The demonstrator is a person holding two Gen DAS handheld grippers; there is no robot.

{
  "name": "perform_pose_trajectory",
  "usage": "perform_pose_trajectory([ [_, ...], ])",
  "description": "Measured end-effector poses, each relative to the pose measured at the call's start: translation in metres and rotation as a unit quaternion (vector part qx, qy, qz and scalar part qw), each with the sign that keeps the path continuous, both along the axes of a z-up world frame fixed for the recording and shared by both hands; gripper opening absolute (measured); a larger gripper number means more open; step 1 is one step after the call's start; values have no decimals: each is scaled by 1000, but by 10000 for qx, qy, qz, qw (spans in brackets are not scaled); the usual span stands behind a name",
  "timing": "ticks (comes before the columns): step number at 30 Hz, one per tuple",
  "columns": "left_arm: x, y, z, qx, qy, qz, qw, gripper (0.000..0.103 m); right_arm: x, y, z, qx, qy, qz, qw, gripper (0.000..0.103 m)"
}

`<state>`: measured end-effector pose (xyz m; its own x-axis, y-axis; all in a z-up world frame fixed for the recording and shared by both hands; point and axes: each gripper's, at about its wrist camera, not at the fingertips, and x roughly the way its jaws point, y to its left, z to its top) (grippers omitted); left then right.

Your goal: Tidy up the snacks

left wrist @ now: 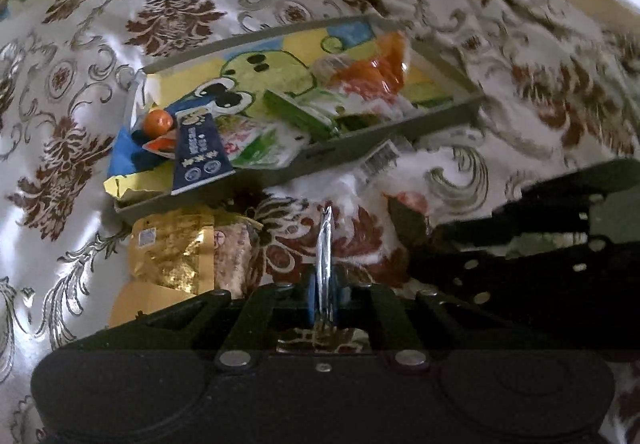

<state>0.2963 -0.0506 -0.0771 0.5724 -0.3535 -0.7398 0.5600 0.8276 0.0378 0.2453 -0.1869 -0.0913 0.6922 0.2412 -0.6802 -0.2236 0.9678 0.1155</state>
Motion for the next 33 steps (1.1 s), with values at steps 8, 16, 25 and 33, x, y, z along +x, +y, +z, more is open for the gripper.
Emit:
perform_pose_trajectory([
  [8,2,7,12,-385,15,208,9990,7,-2,-2,12,78,-161,-47,9998,15],
  [16,5,18,25,-758,-213,471,9958,7,-9,4,22,-85,-450,13,9990,12],
  [25,10,25,28,-933,-310,661,9930,7,-10,9,21,-271,-529,124,9982,12],
  [33,33,31,47,-1275,-563,999,9852,7,-4,-1,52,-34,-1170,-88,9931,12],
])
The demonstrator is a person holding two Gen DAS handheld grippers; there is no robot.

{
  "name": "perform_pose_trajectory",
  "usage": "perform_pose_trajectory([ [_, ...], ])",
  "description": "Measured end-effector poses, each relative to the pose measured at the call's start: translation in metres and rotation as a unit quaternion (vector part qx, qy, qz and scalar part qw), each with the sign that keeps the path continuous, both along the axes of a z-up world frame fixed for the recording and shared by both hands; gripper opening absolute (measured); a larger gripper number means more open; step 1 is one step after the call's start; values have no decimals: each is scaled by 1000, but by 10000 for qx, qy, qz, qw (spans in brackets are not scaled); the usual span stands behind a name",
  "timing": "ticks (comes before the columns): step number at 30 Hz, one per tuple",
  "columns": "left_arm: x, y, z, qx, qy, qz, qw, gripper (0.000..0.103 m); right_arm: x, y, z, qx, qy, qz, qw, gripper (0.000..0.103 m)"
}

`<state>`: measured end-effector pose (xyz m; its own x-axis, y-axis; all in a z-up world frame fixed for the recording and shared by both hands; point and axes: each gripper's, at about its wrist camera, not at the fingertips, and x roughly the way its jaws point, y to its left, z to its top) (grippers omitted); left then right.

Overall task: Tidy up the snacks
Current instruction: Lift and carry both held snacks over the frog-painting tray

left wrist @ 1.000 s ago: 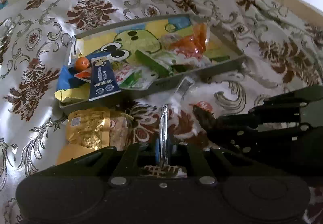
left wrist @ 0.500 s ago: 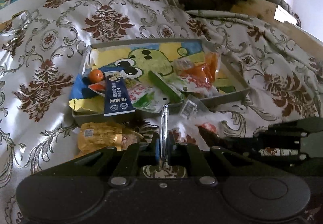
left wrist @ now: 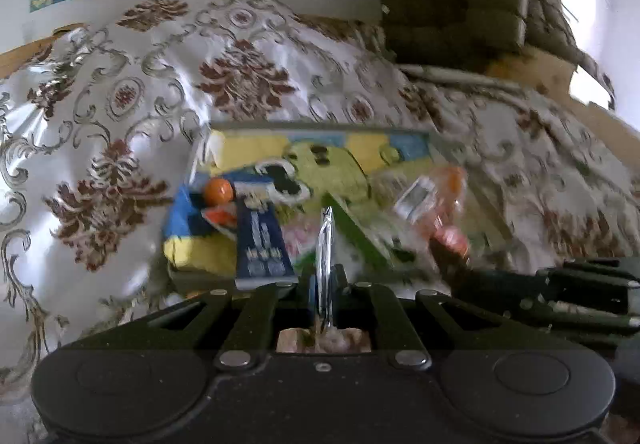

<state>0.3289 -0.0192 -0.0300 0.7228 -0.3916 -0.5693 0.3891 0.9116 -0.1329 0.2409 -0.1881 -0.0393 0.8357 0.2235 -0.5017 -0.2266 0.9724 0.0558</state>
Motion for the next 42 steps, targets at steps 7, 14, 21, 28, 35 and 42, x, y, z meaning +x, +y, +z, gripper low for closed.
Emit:
perform_pose_trajectory([
  [7,38,-2,13,-487,-197,262,9983,7,55,-22,27,970,-346,-380,9940,12],
  [14,66,1,-6,-789,-37,426,9960,7,93,-38,14,1346,-209,-712,9881,12],
  [21,78,1,-26,-899,166,460,9948,7,115,-41,-7,1383,-97,-907,9862,12],
  [28,89,-7,-38,-917,183,463,9945,7,122,-33,-16,1150,-122,-907,9891,14],
  [35,93,-15,-50,-784,331,402,9956,9,121,-24,-14,820,-213,-856,9927,15],
  [42,91,-15,-46,-825,355,429,9950,20,122,-26,-14,783,-158,-912,9926,17],
])
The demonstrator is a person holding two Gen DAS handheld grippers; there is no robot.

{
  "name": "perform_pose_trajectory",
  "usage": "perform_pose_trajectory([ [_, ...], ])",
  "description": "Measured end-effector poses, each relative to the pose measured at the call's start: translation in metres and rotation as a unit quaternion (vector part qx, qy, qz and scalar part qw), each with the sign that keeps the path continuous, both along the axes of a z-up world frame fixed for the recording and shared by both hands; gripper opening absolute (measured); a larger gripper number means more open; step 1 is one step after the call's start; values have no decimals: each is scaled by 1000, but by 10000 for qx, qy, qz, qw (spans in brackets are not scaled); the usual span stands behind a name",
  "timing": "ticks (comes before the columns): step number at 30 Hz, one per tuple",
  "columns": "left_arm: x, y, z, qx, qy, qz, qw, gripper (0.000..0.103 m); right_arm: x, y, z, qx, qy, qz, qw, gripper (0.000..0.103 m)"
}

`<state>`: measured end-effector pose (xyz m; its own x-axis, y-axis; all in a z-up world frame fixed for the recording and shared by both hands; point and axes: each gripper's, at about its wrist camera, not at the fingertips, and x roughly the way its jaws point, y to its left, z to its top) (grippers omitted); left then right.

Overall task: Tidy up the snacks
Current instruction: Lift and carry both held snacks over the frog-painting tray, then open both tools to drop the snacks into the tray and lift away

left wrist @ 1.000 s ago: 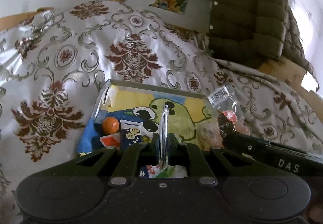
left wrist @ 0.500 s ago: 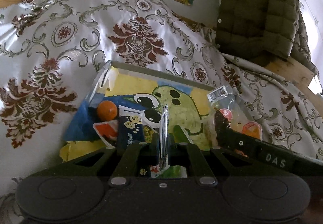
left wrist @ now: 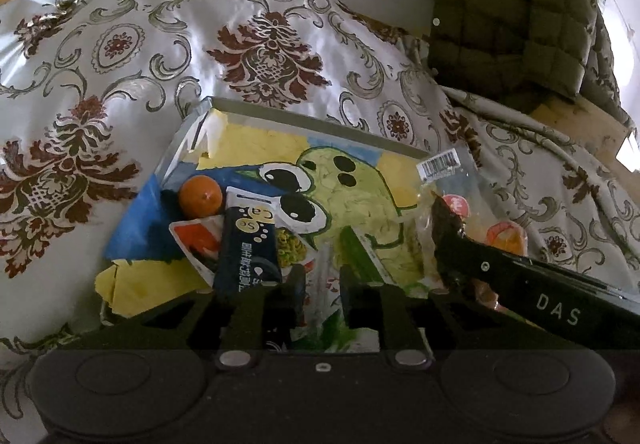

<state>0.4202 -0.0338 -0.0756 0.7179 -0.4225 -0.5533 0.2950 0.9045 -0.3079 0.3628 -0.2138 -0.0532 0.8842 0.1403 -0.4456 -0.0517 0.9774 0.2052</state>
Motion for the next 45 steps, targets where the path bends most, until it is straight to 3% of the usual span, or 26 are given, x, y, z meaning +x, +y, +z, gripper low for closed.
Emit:
perform_pose_trajectory([
  [2,-1,0,2,10,-7,-2,10000,24,-1,-2,1,14,12,-7,10000,17],
  [8,-8,2,12,-32,-110,66,9999,51,-4,-6,11,35,-59,-32,10000,22],
  [11,-13,5,19,-62,-165,169,9997,65,-6,-11,18,116,-134,-100,9998,30],
  [15,-26,13,32,-106,-287,376,9988,82,-16,-19,32,181,-260,-229,9992,48],
  [19,-47,20,48,2,-524,506,9973,89,-34,-25,46,133,-420,-371,9983,62],
  [21,-60,22,58,72,-675,579,9960,99,-44,-26,53,75,-491,-409,9979,69],
  [32,-151,39,97,99,-1103,1118,9875,102,-112,-26,85,-32,-943,-371,9948,102],
  [39,-219,53,91,821,-1144,1222,9825,102,-151,-24,91,-52,-863,-532,9948,103],
  [45,-259,62,93,1116,-1294,1504,9737,102,-188,-21,92,-74,-862,-532,9948,103],
])
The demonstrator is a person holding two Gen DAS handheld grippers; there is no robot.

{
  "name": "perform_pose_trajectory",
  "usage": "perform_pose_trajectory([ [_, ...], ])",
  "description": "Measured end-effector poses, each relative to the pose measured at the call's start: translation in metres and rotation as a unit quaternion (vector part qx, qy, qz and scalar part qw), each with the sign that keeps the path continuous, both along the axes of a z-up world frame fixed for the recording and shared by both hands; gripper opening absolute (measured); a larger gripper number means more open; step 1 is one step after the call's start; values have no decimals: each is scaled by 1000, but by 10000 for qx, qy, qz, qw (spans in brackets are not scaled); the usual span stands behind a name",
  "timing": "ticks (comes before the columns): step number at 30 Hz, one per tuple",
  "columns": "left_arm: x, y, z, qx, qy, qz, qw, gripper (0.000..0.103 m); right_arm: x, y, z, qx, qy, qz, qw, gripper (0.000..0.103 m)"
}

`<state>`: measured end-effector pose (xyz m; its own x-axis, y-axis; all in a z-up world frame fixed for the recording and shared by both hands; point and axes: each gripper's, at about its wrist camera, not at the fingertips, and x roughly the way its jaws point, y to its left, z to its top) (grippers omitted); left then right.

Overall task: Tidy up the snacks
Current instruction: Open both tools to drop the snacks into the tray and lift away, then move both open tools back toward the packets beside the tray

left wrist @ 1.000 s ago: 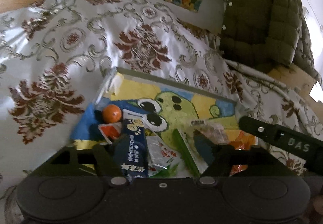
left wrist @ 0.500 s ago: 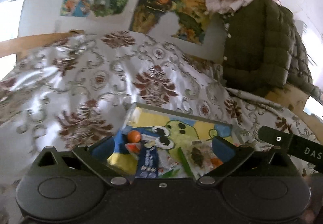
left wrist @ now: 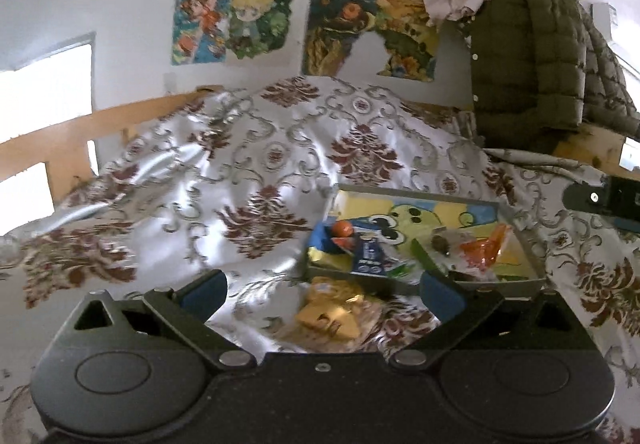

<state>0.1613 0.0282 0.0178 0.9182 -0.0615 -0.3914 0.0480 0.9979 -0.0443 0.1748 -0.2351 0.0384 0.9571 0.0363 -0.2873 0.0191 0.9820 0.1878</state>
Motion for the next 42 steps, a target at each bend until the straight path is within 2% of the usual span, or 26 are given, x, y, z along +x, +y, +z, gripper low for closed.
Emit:
perform_pose_trajectory([
  [5,-23,6,-1,55,23,198,9998,102,-31,8,-8,-265,89,132,9995,103],
  [10,-39,12,-8,-230,452,324,9982,102,-57,12,-16,-305,175,186,9992,103],
  [24,-65,6,-15,-394,672,491,9958,102,-106,20,-29,-516,379,160,9978,103],
  [29,-73,3,-16,-417,720,505,9952,102,-116,15,-35,-478,581,100,9971,103],
  [38,-80,-2,-13,-330,696,525,9956,102,-125,19,-39,-541,686,161,9960,103],
  [42,-73,-5,-15,-264,880,435,9948,102,-122,20,-40,-547,733,174,9957,103],
])
